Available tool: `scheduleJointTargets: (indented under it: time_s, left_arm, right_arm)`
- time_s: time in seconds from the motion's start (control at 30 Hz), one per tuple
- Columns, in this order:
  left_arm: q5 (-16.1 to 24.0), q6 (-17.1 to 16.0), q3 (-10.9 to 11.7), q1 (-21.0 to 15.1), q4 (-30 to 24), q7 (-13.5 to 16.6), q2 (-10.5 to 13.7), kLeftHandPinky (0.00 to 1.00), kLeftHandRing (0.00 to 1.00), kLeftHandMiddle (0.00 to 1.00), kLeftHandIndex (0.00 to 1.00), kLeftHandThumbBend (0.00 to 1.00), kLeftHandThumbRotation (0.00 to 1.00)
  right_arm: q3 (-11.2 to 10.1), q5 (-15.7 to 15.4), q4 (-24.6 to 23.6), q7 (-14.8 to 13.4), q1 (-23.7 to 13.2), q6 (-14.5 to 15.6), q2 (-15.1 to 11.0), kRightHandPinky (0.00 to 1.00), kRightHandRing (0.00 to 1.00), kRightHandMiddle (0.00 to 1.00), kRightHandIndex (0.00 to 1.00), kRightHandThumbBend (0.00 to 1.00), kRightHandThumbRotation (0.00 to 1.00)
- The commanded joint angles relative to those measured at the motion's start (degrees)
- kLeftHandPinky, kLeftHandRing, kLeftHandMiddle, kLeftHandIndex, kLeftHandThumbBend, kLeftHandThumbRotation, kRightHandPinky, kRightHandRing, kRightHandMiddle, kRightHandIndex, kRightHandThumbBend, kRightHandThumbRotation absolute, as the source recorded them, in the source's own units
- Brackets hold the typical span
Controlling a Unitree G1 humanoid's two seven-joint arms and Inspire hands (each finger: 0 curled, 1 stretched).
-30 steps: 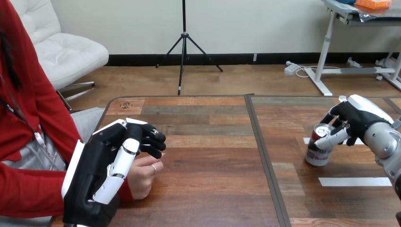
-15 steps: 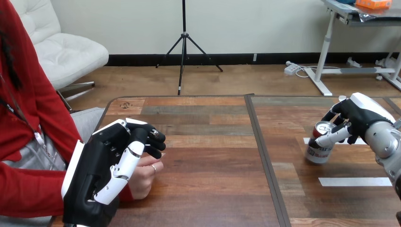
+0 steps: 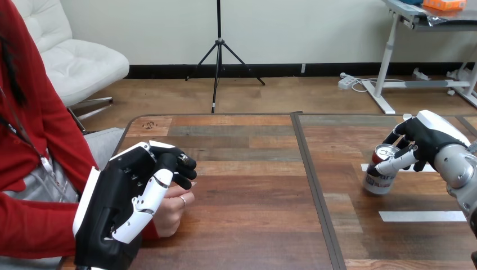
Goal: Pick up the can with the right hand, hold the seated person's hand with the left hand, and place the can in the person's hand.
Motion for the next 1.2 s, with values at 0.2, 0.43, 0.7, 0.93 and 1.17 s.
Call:
scheduleJointTargets:
  time_s: [0.2, 0.43, 0.7, 0.93, 1.17]
  left_arm:
    - [4.9, -3.3, 1.6, -2.6, 0.1, 1.4, 0.8, 0.45, 0.52, 0.54, 0.49, 0.25, 0.47]
    - [9.7, -5.4, 2.4, -3.2, 0.8, 2.7, 1.9, 0.46, 0.53, 0.54, 0.49, 0.26, 0.51]
    - [18.5, -4.4, 4.5, -3.6, -1.4, 3.6, 6.3, 0.52, 0.61, 0.62, 0.58, 0.45, 0.56]
    - [29.3, -1.6, 7.0, -4.1, -5.8, 4.8, 10.3, 0.64, 0.75, 0.77, 0.74, 0.77, 0.57]
    - [39.7, 0.8, 8.3, -5.4, -9.2, 6.4, 13.5, 0.7, 0.81, 0.84, 0.82, 0.96, 0.57]
  right_arm:
    - [-0.7, 0.4, -2.0, -1.5, -2.8, -1.1, -0.7, 0.35, 0.4, 0.46, 0.51, 0.72, 0.0]
    - [-0.6, 0.3, -2.2, -0.6, -3.2, -2.0, -1.4, 0.34, 0.39, 0.45, 0.52, 0.71, 0.0]
    - [-0.4, 0.0, -2.7, 0.5, -4.0, -4.3, -2.7, 0.33, 0.38, 0.44, 0.5, 0.71, 0.0]
    - [-0.3, -0.4, -2.9, 1.0, -5.0, -4.6, -3.3, 0.31, 0.36, 0.42, 0.48, 0.74, 0.0]
    - [-0.2, -0.8, -3.3, 1.5, -5.7, -5.0, -3.8, 0.3, 0.35, 0.41, 0.47, 0.74, 0.0]
